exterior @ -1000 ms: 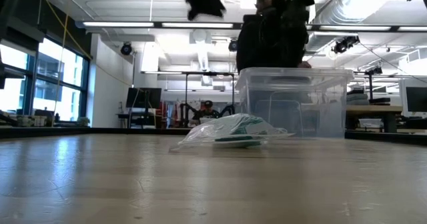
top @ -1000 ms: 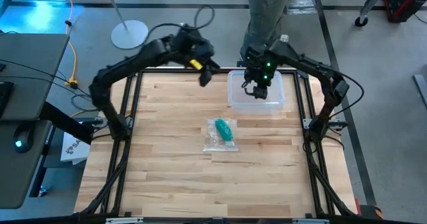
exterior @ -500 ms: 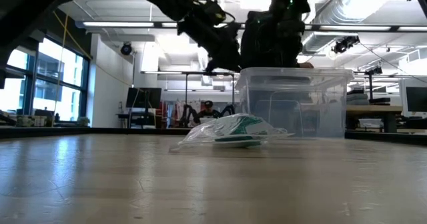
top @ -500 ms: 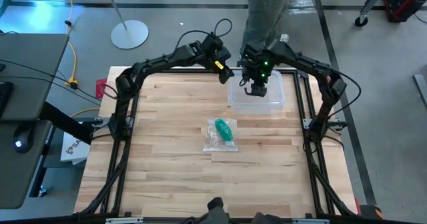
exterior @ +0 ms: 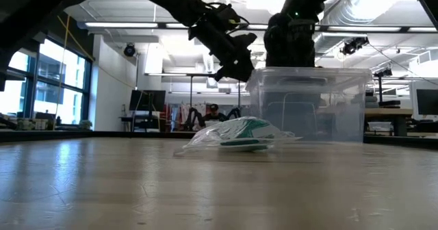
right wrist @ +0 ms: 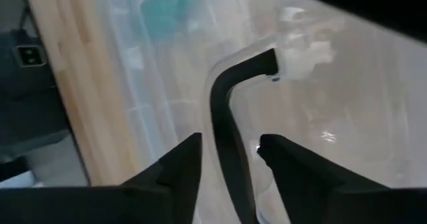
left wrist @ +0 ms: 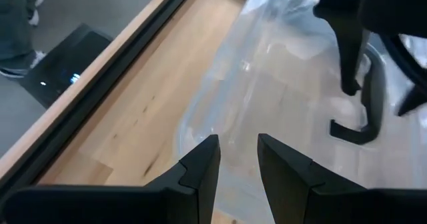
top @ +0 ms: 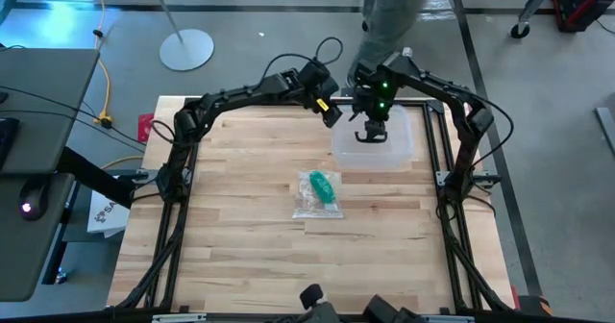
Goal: Roll bandage
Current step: Open the transparent bin
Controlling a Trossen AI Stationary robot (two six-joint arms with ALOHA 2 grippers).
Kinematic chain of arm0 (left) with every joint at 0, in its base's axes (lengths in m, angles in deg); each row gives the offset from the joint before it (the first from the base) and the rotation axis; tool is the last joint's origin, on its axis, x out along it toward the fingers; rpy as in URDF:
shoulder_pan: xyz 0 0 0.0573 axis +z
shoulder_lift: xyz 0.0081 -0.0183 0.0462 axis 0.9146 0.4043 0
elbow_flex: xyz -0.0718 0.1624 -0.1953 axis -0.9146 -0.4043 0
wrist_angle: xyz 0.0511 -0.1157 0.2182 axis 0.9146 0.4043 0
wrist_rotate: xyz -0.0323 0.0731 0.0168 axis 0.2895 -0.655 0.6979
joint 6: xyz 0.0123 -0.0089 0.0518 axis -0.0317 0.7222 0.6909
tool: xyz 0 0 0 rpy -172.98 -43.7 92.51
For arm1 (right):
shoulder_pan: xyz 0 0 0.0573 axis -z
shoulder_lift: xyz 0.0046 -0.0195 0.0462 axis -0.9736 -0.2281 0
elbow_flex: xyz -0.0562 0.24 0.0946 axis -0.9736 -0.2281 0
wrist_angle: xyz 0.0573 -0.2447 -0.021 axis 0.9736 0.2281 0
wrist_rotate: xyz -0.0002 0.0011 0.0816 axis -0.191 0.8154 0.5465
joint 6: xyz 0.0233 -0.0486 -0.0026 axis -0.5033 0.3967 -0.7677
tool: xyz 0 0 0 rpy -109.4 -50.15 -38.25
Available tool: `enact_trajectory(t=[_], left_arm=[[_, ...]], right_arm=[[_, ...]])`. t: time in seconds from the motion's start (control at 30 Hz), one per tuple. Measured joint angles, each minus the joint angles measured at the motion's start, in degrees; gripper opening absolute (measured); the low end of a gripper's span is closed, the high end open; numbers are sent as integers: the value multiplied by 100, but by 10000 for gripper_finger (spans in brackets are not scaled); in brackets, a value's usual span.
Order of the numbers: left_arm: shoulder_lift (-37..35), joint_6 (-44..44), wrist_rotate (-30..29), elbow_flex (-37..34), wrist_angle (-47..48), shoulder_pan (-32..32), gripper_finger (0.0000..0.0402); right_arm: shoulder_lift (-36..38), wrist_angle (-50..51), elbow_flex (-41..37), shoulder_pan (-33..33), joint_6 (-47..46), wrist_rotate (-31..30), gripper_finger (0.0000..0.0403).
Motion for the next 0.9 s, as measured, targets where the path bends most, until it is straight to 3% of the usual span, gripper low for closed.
enact_trajectory(t=[0.2, 0.53, 0.9], left_arm=[[85, -3, -272, 21, -26, 8, 103], [-106, 74, -670, -1, 452, 78, 103], [-1002, 753, -799, -13, 1539, 72, 103]], right_arm=[[-9, 334, -9, -143, 368, -9, 211], [-86, 350, -22, -462, 452, 383, 214], [161, 351, -26, -1278, -601, -775, 211]])
